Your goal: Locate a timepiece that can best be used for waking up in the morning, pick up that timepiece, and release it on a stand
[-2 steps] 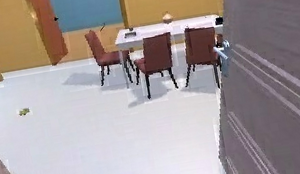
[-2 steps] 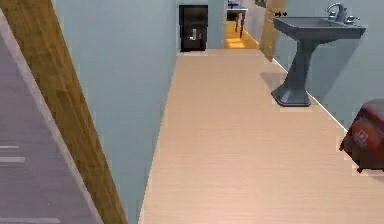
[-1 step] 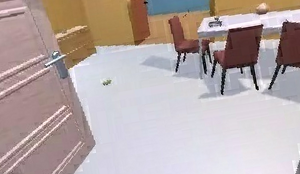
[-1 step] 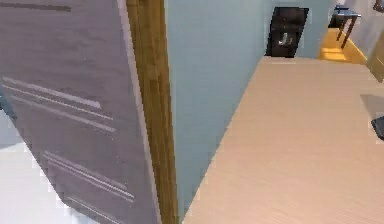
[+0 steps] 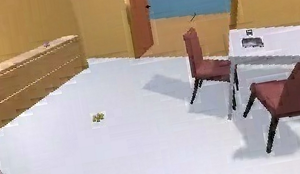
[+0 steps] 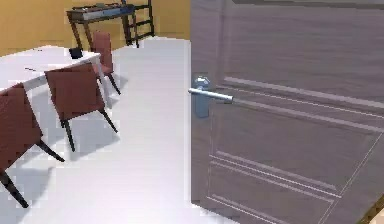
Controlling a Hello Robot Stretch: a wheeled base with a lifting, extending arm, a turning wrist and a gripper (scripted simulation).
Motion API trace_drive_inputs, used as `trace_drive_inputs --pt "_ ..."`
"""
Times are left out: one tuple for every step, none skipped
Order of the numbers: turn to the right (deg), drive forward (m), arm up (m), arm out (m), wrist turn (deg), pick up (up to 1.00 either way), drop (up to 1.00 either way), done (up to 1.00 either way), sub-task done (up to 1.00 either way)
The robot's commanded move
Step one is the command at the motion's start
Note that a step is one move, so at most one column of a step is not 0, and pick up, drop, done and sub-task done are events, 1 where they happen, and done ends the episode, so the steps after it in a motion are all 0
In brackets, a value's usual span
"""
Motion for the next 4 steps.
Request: trace_drive_inputs --pt "45.0 0.0 0.0 0.0 0.0 0.0 0.0 0.0 0.0" --pt "9.0 0.0 0.0 0.0 0.0 0.0 0.0 0.0 0.0" --pt "0.0 0.65 0.0 0.0 0.0 0.0 0.0 0.0 0.0" --pt "36.0 0.0 0.0 0.0 0.0 0.0 0.0 0.0 0.0"
